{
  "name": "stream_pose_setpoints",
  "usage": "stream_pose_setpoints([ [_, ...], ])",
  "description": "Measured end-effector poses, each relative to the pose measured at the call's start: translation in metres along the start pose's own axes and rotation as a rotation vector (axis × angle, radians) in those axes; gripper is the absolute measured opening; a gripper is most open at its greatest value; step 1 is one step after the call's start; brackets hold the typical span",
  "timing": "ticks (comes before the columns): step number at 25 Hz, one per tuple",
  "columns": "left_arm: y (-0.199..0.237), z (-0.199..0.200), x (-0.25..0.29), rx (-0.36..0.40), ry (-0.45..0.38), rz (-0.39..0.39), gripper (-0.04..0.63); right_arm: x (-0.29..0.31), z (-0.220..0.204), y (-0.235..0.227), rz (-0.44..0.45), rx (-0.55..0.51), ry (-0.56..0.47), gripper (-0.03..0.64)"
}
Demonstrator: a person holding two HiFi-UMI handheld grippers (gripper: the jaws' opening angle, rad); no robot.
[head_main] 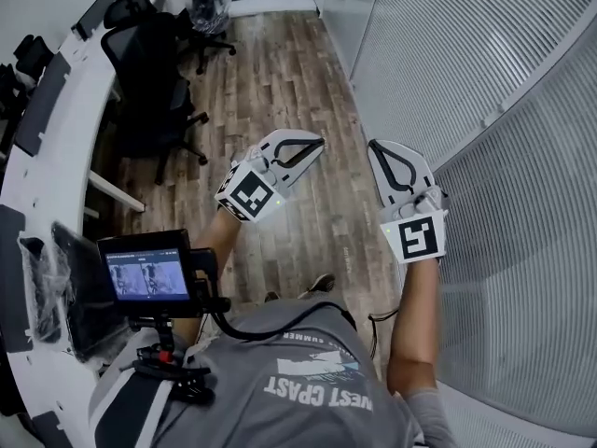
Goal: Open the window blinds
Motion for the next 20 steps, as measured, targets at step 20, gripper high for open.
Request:
stream_pose_setpoints([
  [20, 0.171, -0.094, 0.198, -0.035, 0.134, 0.058, 0.003, 0.177, -0.192, -0.151, 0.105, 0.042, -0.13, 0.003],
])
Point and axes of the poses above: the fingertips, and each gripper's own axes: x forward along the fingers, y to its left, z out of its top, the point moved 4 cm from there along -x, backward along the fingers, and after that the axes turned 10 degrees about -z, right-handed, at the moved point
